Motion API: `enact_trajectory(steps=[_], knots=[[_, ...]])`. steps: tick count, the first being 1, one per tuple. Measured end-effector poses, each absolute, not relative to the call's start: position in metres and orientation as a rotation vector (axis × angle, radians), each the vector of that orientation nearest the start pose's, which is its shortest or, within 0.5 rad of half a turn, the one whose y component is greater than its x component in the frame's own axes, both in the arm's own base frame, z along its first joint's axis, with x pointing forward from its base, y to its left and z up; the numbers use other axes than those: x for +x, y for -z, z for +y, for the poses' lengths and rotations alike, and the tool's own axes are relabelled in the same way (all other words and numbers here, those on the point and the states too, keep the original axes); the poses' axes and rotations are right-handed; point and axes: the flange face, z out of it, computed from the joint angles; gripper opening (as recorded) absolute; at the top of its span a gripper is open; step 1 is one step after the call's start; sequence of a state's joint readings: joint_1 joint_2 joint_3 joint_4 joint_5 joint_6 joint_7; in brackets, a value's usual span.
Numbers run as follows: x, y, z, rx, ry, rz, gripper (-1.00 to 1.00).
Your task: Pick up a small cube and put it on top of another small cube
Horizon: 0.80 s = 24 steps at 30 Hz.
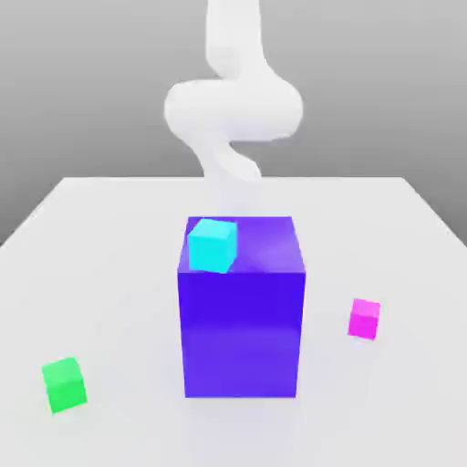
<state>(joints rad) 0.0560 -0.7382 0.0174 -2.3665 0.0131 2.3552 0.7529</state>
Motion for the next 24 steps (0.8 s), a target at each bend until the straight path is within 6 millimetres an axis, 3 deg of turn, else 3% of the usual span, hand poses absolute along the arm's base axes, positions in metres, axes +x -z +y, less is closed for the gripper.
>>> enact_trajectory(steps=[4,8,13,18,19,24], knots=[[0.398,-0.562,0.091,-2.718,0.764,0.647,0.00],[0.391,-0.462,0.149,-2.863,0.586,0.362,0.00],[0.339,-0.335,0.207,-3.001,0.343,-0.054,0.00],[0.242,-0.207,0.231,-3.073,0.059,-0.566,0.00],[0.230,-0.191,0.234,-3.072,0.032,-0.629,0.00],[0.222,-0.145,0.233,-3.071,0.003,-0.662,0.00]])
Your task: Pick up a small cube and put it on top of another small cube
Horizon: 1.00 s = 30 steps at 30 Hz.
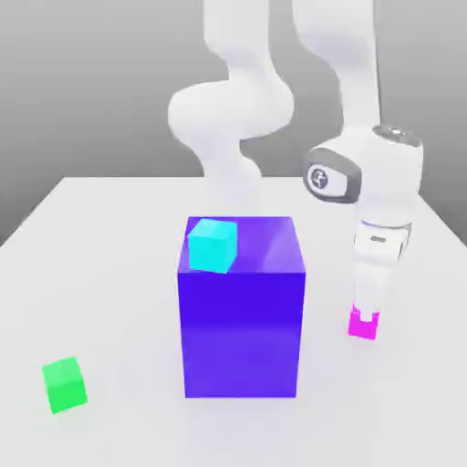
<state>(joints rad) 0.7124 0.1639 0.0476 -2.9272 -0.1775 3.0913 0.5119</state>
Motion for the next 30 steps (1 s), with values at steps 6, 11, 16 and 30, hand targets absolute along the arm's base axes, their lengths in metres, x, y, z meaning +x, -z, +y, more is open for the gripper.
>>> enact_trajectory(steps=[6,11,16,30], knots=[[0.221,-0.130,0.232,-3.070,-0.001,-0.664,-1.00],[0.221,-0.139,0.233,-3.072,0.001,-0.665,-1.00],[0.221,-0.176,0.232,-3.074,0.002,-0.666,-1.00],[0.318,-0.274,0.250,-2.981,0.417,-0.350,-1.00]])
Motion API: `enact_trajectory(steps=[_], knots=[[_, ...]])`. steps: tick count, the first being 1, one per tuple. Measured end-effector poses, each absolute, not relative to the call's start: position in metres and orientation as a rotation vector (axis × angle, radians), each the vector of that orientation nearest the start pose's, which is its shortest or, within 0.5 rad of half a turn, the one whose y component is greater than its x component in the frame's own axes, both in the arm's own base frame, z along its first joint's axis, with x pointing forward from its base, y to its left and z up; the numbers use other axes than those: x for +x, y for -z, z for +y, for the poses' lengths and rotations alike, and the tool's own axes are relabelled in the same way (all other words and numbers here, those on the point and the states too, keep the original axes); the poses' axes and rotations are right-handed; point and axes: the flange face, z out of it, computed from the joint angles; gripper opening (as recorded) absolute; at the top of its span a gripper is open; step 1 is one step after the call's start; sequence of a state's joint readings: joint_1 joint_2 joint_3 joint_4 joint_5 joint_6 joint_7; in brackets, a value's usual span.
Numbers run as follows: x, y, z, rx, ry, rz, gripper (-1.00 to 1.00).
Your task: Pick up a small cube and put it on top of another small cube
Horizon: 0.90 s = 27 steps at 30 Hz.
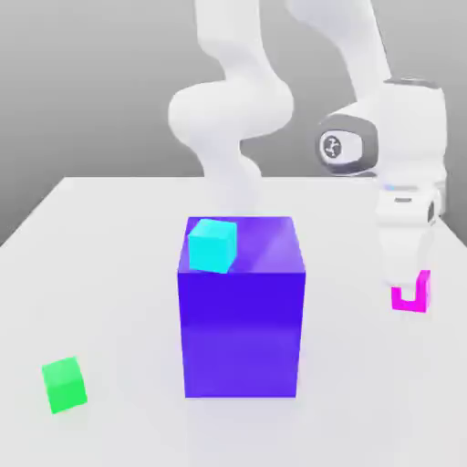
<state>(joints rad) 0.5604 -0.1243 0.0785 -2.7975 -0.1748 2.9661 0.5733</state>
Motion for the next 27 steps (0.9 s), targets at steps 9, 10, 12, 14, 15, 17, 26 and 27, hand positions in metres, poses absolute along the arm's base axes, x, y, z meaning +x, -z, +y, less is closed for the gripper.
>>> enact_trajectory(steps=[9,10,12,14,15,17,26,27], knots=[[0.431,-0.275,0.043,-2.945,0.311,0.827,-1.00],[0.436,-0.273,0.005,-2.902,0.284,1.001,-1.00],[0.437,-0.268,-0.066,-2.788,0.227,1.329,-1.00],[0.427,-0.264,-0.130,-2.653,0.173,1.612,-1.00],[0.419,-0.261,-0.161,-2.576,0.146,1.745,-1.00],[0.396,-0.257,-0.222,-2.400,0.093,2.002,-1.00],[0.376,-0.182,-0.248,-2.293,0.001,2.146,1.00],[0.376,-0.182,-0.248,-2.293,0.001,2.146,1.00]])
